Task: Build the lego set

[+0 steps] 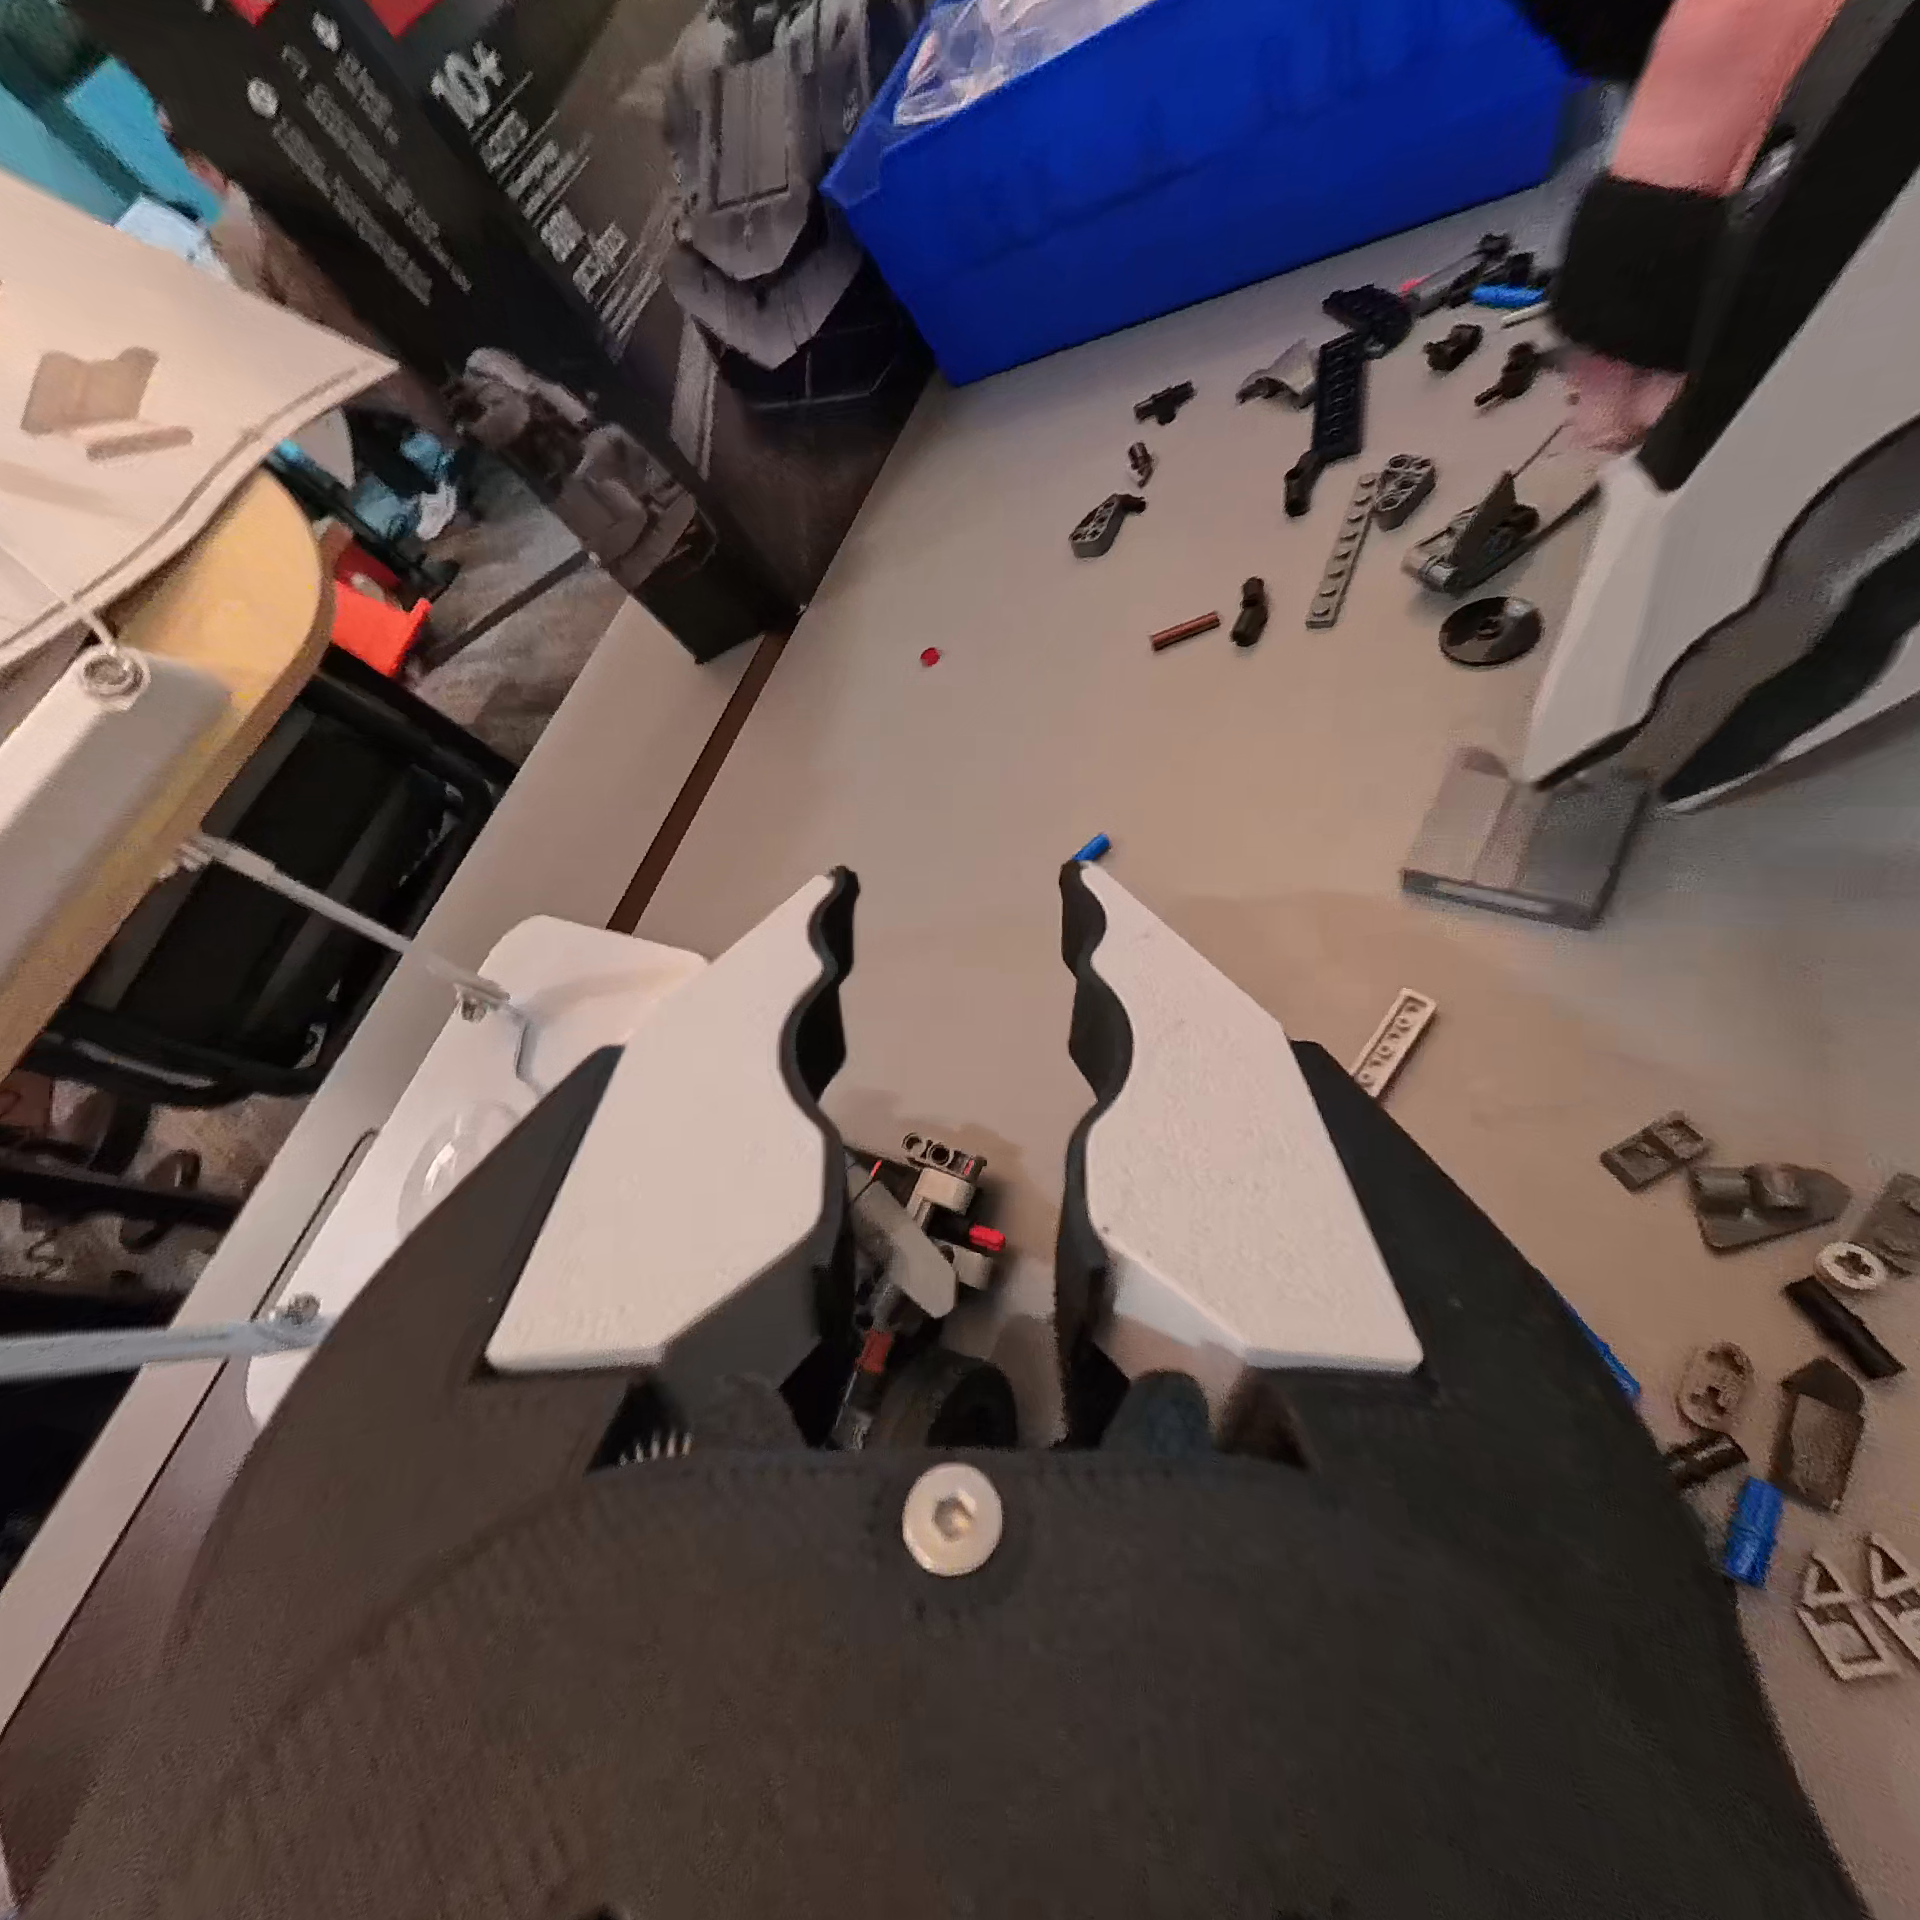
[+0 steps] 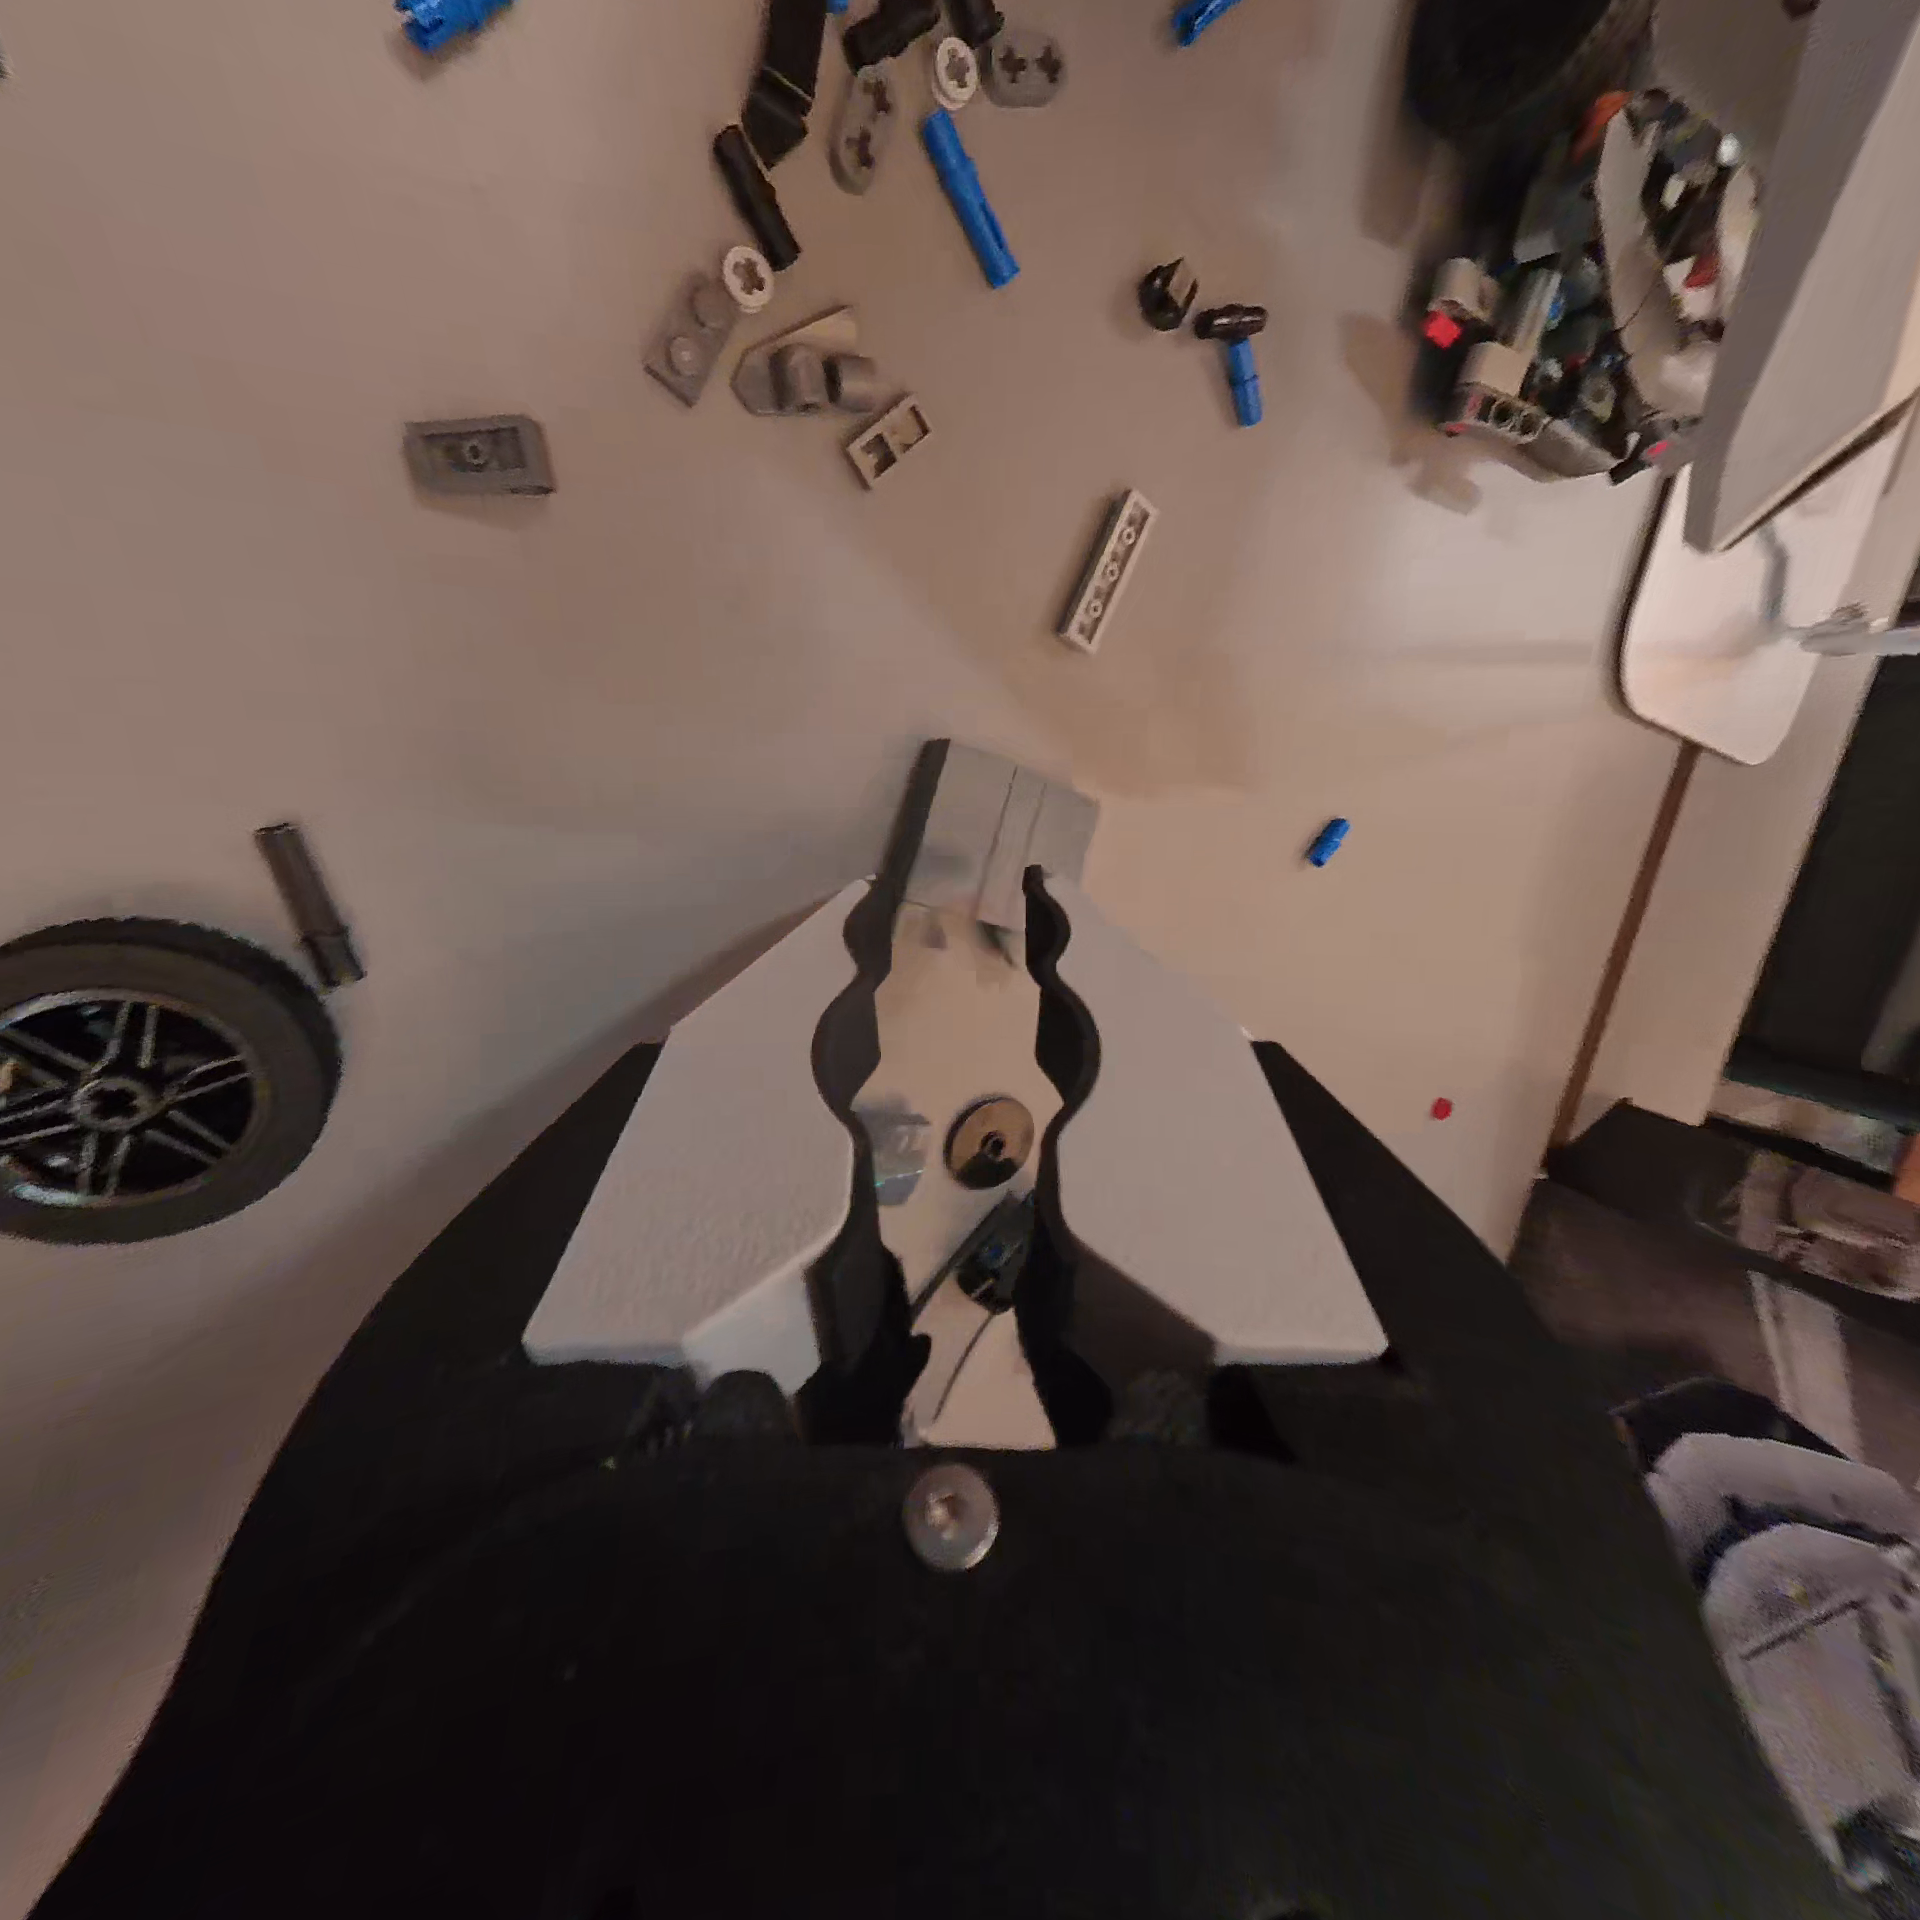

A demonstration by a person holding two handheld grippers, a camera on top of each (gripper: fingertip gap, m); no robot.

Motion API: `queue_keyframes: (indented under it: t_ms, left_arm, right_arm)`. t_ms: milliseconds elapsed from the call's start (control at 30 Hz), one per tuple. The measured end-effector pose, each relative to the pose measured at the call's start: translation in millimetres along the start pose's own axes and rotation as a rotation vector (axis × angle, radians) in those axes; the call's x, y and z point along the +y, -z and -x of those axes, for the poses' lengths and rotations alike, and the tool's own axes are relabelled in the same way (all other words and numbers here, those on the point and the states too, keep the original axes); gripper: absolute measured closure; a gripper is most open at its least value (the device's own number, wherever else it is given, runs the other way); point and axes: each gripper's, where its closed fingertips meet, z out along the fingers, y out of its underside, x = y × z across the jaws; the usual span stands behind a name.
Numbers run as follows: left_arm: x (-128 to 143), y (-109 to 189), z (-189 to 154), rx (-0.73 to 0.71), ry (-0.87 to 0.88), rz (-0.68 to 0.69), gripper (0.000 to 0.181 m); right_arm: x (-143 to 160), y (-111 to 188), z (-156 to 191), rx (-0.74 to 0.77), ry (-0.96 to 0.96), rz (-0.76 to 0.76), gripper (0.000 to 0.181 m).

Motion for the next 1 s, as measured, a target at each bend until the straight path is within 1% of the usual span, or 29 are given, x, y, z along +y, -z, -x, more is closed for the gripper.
queue_keyframes:
  t_ms: [67, 133, 233, 300, 367, 433, 533, 567, 633, 733, 767, 833, 867, 967, 1000]
  left_arm:
    - [3, 0, 7, -0.02, 0.039, 0.027, 0.133]
    - [1, 2, 12, -0.018, 0.1, 0.009, 0.128]
    - [-4, 6, 16, -0.011, 0.15, -0.021, 0.12]
    - [-3, 5, 17, -0.01, 0.166, -0.015, 0.103]
    - [-2, 2, 16, -0.016, 0.164, -0.017, 0.095]
    - [1, -1, 15, -0.02, 0.172, 0.004, 0.08]
    - [-1, -3, 11, -0.007, 0.17, -0.004, 0.077]
    - [-3, -3, 11, -0.008, 0.165, -0.007, 0.078]
    - [-6, 0, 13, -0.026, 0.147, -0.019, 0.088]
    - [-4, 9, 27, -0.113, 0.091, -0.005, 0.106]
    - [-4, 13, 33, -0.138, 0.078, -0.007, 0.11]
    - [-4, 21, 48, -0.191, 0.083, 0.004, 0.117]
    - [-6, 27, 57, -0.214, 0.087, 0.001, 0.124]
    - [-18, 42, 89, -0.28, 0.1, -0.013, 0.136]
    - [-26, 43, 97, -0.281, 0.104, -0.025, 0.139]
  right_arm:
    - [-3, 10, -1, -0.03, -0.052, -0.046, 0.152]
    - [-8, 27, -11, -0.028, -0.133, -0.122, 0.152]
    - [-13, 62, -41, 0.045, -0.255, -0.237, 0.159]
    - [-17, 86, -65, 0.113, -0.337, -0.303, 0.164]
    - [-24, 104, -84, 0.162, -0.408, -0.346, 0.166]
    - [-35, 117, -100, 0.196, -0.477, -0.393, 0.165]
    - [-57, 127, -123, 0.205, -0.622, -0.46, 0.161]
    - [-65, 128, -130, 0.191, -0.691, -0.492, 0.162]
    - [-89, 128, -139, 0.103, -0.833, -0.605, 0.158]
    - [-111, 120, -147, 0.026, -0.986, -0.75, 0.158]
    - [-113, 113, -145, 0.011, -1.013, -0.765, 0.154]
    - [-111, 94, -140, 0.044, -1.024, -0.762, 0.153]
    - [-108, 85, -137, 0.059, -1.031, -0.755, 0.153]
    - [-113, 68, -124, -0.029, -1.049, -0.754, 0.152]
    - [-109, 64, -124, -0.015, -1.035, -0.724, 0.15]
